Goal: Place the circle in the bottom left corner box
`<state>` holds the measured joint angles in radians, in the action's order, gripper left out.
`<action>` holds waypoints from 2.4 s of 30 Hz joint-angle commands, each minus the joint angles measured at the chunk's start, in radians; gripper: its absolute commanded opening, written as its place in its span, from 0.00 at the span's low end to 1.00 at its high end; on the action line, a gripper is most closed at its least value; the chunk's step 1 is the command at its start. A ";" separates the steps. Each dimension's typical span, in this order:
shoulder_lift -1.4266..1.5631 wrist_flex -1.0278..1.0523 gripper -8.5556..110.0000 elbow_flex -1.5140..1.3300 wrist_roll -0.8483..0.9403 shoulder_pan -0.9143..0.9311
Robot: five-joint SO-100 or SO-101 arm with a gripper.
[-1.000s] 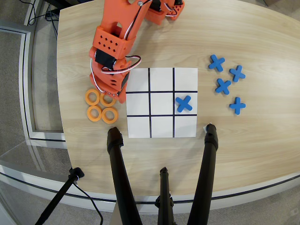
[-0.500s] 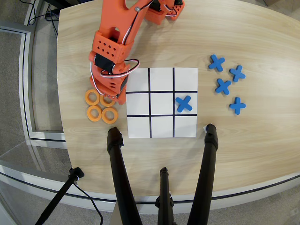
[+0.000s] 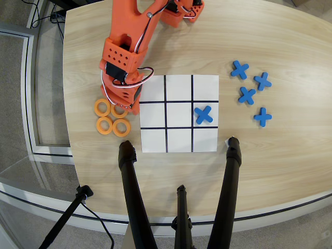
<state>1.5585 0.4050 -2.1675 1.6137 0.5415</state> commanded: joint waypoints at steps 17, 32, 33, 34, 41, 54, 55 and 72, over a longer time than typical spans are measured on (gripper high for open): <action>0.038 0.029 0.26 -0.091 0.052 0.051; 0.078 0.264 0.16 -0.092 0.098 0.209; 0.078 0.267 0.14 -0.098 0.104 0.219; 0.078 0.273 0.12 -0.114 0.129 0.232; 0.120 0.262 0.07 -0.173 0.184 0.282; 0.351 0.810 0.07 0.202 -0.178 -0.094; 0.396 0.808 0.07 0.196 -0.224 -0.155; 0.618 0.684 0.07 -0.147 -0.479 -0.956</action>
<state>2.2212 1.1796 -2.2902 1.1413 -0.3774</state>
